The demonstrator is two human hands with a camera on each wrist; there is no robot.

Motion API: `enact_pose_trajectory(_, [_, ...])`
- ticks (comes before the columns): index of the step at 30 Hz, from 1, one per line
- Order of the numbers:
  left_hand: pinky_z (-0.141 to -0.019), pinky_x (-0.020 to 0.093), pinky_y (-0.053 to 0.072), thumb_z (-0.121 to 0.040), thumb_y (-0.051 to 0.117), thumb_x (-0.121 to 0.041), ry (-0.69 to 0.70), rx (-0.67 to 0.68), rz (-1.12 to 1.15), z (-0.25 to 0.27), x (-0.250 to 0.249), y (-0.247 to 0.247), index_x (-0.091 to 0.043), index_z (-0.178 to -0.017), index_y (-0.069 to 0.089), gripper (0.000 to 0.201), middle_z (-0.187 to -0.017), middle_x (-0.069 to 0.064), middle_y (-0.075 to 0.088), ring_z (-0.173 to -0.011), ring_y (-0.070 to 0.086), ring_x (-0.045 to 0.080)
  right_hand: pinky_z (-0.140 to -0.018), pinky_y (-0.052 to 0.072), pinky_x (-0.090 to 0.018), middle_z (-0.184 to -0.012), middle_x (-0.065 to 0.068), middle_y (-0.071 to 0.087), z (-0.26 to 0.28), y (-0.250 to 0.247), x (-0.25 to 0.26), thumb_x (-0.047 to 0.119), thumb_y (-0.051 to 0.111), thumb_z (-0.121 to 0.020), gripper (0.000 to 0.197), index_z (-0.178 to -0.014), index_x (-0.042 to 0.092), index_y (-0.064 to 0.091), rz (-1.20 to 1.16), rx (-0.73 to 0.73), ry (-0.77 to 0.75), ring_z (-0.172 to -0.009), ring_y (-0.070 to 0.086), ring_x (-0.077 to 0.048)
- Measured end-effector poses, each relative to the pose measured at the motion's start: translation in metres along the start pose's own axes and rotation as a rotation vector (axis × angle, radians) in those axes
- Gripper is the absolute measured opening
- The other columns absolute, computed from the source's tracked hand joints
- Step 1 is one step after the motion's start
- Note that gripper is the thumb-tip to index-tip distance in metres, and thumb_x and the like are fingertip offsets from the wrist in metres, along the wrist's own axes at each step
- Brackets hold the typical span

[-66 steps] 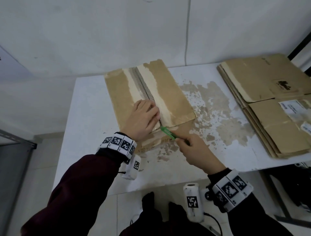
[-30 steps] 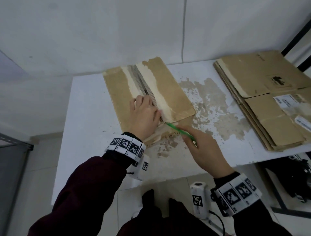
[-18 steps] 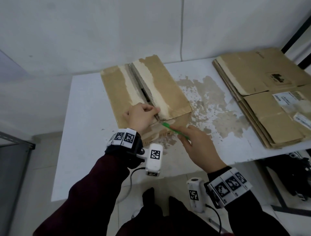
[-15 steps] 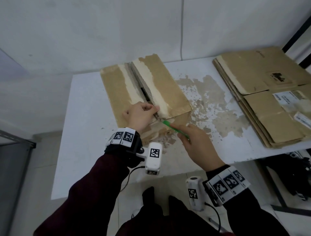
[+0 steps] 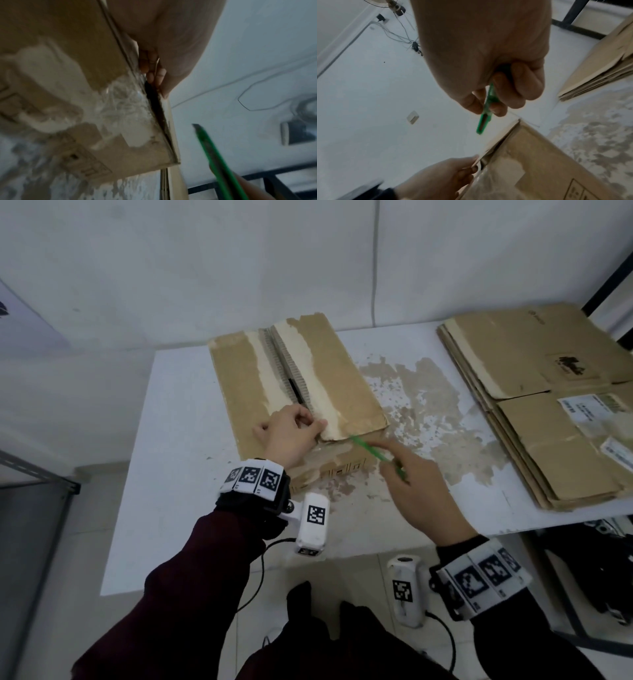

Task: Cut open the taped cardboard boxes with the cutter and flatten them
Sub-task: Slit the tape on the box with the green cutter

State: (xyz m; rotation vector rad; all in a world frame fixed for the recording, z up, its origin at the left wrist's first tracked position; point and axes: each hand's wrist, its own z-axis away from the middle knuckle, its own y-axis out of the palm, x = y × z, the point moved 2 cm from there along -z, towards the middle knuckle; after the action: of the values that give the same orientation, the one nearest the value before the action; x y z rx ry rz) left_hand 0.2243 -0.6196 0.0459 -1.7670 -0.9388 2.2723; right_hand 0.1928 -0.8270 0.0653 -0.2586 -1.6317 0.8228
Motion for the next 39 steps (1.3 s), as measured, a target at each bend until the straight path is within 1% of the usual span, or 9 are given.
enact_pose_trajectory(5, [-0.086,0.045,0.039,-0.080,0.061,-0.041,0.180,0.222,-0.017,0.002,0.001,-0.016,-0.030,-0.076,0.046,0.019,-0.070,-0.010,0.051,-0.068,0.049,0.013,-0.044,0.030,-0.016,-0.062,0.004,0.046,-0.024,-0.027,-0.014,0.025,0.041,-0.100,0.022,-0.102,0.013,0.060,-0.040,-0.189,0.046,-0.049,0.038,-0.006])
enact_pose_trajectory(10, [-0.063,0.026,0.035,-0.094,0.056,-0.017,0.228,0.454,-0.266,0.002,-0.011,-0.048,-0.016,-0.091,0.049,0.008,-0.069,-0.005,0.053,-0.060,0.043,0.010,-0.051,0.037,-0.022,-0.069,-0.004,0.051,-0.060,-0.045,-0.033,0.025,0.035,-0.102,0.025,-0.099,0.011,0.056,-0.056,-0.345,0.047,-0.057,0.044,-0.019])
enact_pose_trajectory(15, [-0.098,0.037,0.019,-0.096,0.047,-0.018,0.273,0.182,-0.676,-0.019,-0.013,-0.069,-0.025,-0.097,0.053,0.009,-0.081,-0.012,0.057,-0.087,0.054,0.014,-0.061,0.025,-0.029,-0.090,-0.010,0.051,-0.082,-0.057,-0.058,0.022,0.030,-0.103,0.034,-0.108,0.000,0.055,0.053,-0.338,0.215,-0.079,0.044,-0.021])
enact_pose_trajectory(19, [-0.109,0.048,0.012,-0.092,0.045,-0.014,0.255,-0.061,-0.805,-0.030,-0.011,-0.071,-0.018,-0.112,0.058,0.025,-0.111,0.004,0.062,-0.113,0.050,0.026,-0.072,0.050,-0.043,-0.093,-0.013,0.053,-0.067,-0.041,-0.060,0.026,0.029,-0.103,0.033,-0.102,0.003,0.052,-0.095,-0.231,0.323,-0.087,0.054,-0.034])
enact_pose_trajectory(22, [-0.113,0.048,0.009,-0.094,0.048,-0.021,0.291,-0.106,-0.788,-0.021,-0.015,-0.059,-0.016,-0.131,0.050,0.038,-0.135,0.009,0.049,-0.128,0.041,0.029,-0.079,0.056,-0.041,-0.096,-0.007,0.057,-0.046,-0.021,-0.046,0.026,0.030,-0.103,0.027,-0.098,0.008,0.050,-0.337,-0.187,0.371,-0.088,0.060,-0.025])
enact_pose_trajectory(28, [-0.115,0.042,0.018,-0.100,0.040,-0.030,0.467,-0.029,-0.593,0.009,-0.023,0.002,-0.015,-0.137,0.048,0.041,-0.143,0.009,0.046,-0.135,0.036,0.023,-0.064,0.057,-0.033,-0.097,-0.009,0.067,-0.009,0.023,-0.016,0.023,0.030,-0.103,0.027,-0.103,0.003,0.049,-0.619,0.088,0.425,-0.075,0.068,-0.026])
enact_pose_trajectory(31, [-0.107,0.041,0.029,-0.097,0.045,-0.024,0.539,-0.012,-0.606,0.018,-0.011,0.021,-0.010,-0.125,0.060,0.035,-0.131,0.012,0.056,-0.124,0.046,0.028,-0.050,0.047,-0.033,-0.079,-0.007,0.060,-0.006,0.025,-0.020,0.023,0.031,-0.103,0.030,-0.096,0.006,0.055,-0.416,0.104,0.312,-0.059,0.058,-0.025])
enact_pose_trajectory(34, [-0.094,0.043,0.045,-0.093,0.051,-0.020,0.617,-0.074,-0.557,0.023,0.001,0.024,-0.005,-0.111,0.068,0.028,-0.111,0.013,0.064,-0.104,0.057,0.030,-0.053,0.031,-0.031,-0.067,-0.006,0.047,-0.015,0.009,-0.030,0.022,0.033,-0.102,0.025,-0.095,0.012,0.055,-0.149,0.017,0.187,-0.056,0.039,-0.018])
enact_pose_trajectory(39, [-0.085,0.038,0.035,-0.090,0.044,-0.029,0.586,-0.048,-0.666,0.019,0.000,0.026,-0.014,-0.112,0.061,0.031,-0.109,0.004,0.056,-0.102,0.049,0.024,-0.052,0.029,-0.031,-0.063,-0.008,0.046,-0.026,-0.006,-0.034,0.018,0.037,-0.101,0.029,-0.123,0.026,0.054,-0.099,0.036,0.112,-0.053,0.036,-0.017])
